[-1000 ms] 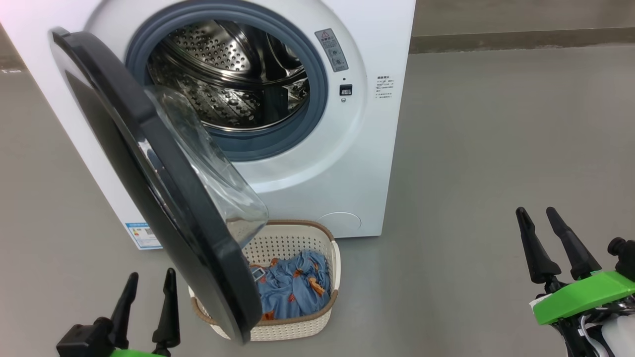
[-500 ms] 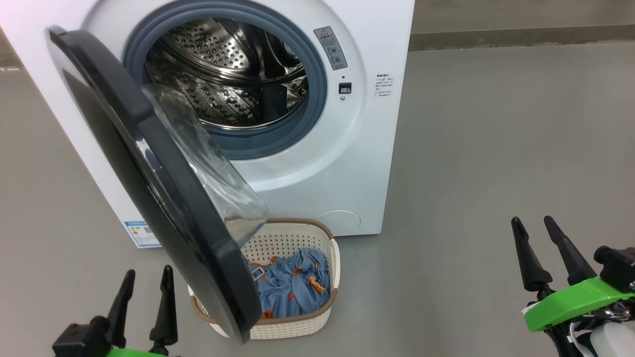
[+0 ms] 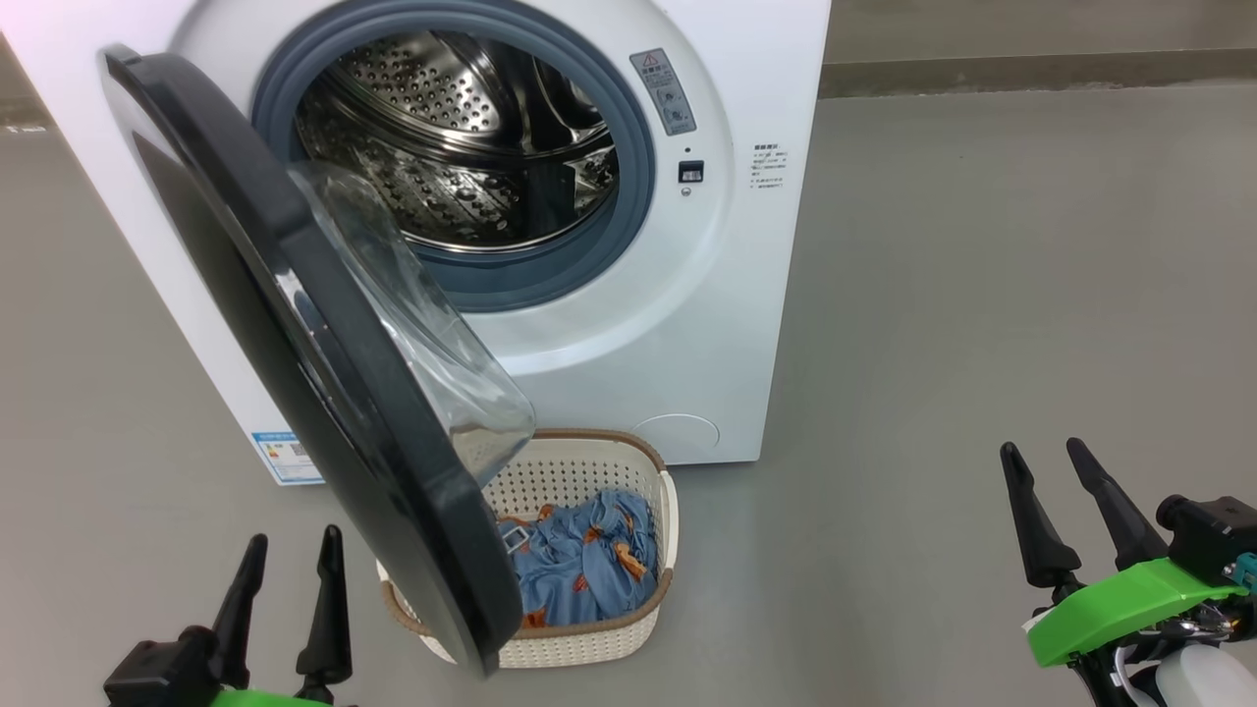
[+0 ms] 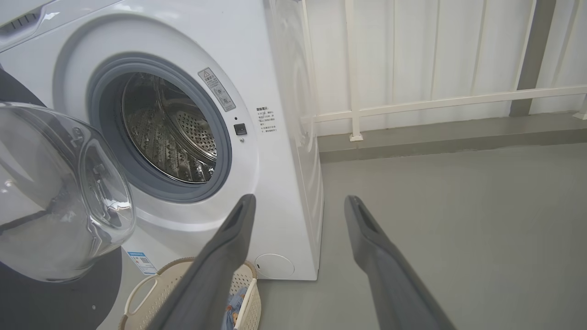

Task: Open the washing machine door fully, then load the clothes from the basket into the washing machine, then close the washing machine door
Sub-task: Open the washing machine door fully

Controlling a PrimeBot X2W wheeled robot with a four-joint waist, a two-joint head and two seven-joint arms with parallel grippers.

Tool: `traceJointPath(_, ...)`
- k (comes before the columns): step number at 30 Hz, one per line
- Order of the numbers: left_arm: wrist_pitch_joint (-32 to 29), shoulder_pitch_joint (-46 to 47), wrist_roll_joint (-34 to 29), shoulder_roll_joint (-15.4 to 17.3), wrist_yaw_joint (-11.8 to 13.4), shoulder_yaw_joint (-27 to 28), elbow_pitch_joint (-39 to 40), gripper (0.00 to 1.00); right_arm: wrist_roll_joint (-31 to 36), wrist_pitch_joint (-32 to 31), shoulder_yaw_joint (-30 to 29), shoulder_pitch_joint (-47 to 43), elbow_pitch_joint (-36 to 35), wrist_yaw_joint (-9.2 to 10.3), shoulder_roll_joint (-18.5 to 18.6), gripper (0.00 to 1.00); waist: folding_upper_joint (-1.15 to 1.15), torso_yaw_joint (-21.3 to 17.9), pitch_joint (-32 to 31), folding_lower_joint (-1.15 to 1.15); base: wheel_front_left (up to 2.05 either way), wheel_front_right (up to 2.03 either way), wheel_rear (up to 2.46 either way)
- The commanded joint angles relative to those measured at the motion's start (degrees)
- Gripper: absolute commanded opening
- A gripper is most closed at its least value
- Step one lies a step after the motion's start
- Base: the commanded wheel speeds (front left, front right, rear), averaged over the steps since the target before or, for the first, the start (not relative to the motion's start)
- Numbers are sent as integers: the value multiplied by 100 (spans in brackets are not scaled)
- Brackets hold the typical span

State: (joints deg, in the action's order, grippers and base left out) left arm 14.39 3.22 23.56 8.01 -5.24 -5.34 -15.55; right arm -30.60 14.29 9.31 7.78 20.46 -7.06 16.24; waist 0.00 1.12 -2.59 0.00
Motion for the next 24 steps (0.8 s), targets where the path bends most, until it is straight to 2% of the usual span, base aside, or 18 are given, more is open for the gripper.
traceJointPath(1, 61, 159, 21, 96, 35, 189, 161, 100, 120, 70, 68, 170, -98, -43, 66, 100, 0, 7, 1, 0, 0, 0, 0)
traceJointPath(24, 61, 185, 14, 129, 32, 112, 97, 100, 185, 71, 134, 162, -41, -43, 23, 100, 0, 32, -3, 0, 0, 0, 0)
